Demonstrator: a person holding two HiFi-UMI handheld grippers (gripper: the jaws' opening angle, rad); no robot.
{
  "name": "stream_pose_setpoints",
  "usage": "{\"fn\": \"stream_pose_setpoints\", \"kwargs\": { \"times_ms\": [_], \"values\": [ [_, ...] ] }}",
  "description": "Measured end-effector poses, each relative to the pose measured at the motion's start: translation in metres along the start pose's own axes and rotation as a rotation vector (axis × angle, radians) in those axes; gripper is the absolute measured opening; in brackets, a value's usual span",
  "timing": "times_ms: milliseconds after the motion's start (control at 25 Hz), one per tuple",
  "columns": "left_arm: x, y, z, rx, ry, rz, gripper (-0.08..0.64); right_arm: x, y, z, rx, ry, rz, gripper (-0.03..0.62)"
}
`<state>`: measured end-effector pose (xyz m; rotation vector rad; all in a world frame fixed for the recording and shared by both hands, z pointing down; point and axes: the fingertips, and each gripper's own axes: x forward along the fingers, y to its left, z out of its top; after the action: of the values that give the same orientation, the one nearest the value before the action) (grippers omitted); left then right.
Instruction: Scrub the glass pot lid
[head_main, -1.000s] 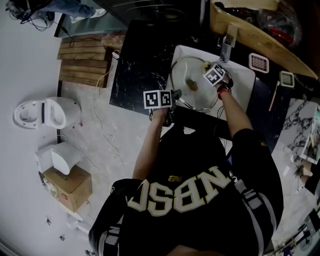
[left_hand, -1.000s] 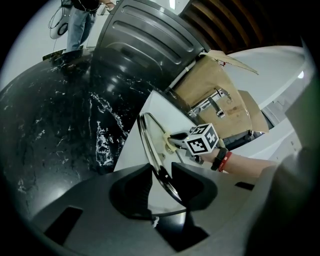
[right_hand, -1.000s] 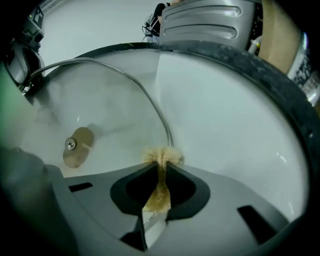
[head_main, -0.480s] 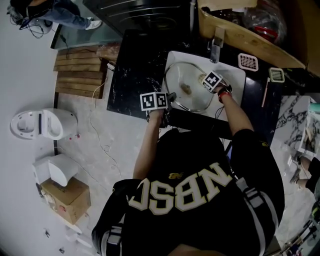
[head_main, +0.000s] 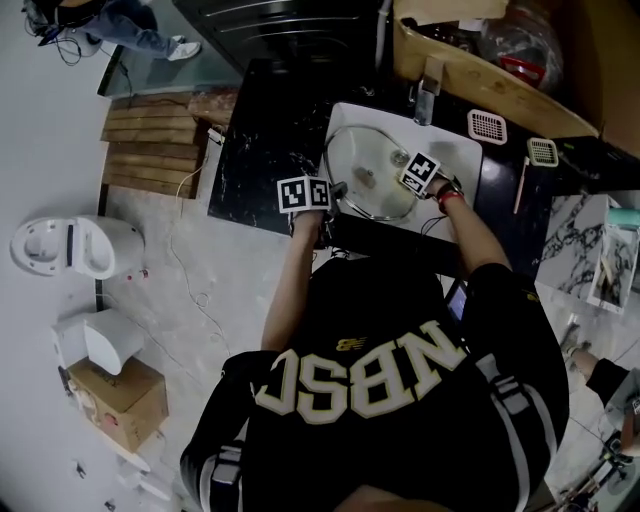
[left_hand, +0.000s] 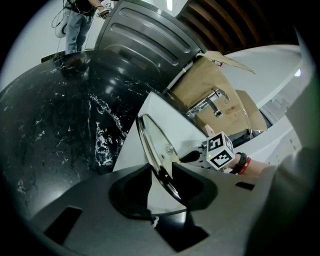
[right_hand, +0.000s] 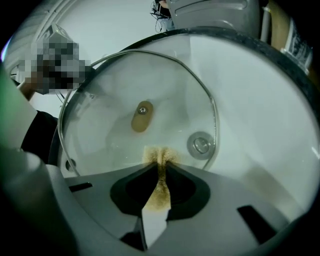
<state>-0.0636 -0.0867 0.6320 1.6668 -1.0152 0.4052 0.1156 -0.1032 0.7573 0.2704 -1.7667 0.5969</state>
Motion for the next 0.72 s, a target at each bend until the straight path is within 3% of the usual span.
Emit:
{"fn": "stream_pose_setpoints", "kwargs": {
  "times_ms": [320,560,720],
  "values": [
    [0.001,0.0,0.0,0.0,-0.004,0.001,0.141,-0.009,0.039,0.004,-0.033,-0.054,0.093,0.049],
    [0.0,0.001,0.0,-0.001,-0.004,0.001,0.141,-0.026,0.087,0.015,0.02,-0.168,0.297,0.051],
    [0.0,0.001,0.001,-0.006,-0.002,0.001,0.141,-0.036,0.108,0.023,-0.004,-0.214,0.326,0.054]
  ]
}}
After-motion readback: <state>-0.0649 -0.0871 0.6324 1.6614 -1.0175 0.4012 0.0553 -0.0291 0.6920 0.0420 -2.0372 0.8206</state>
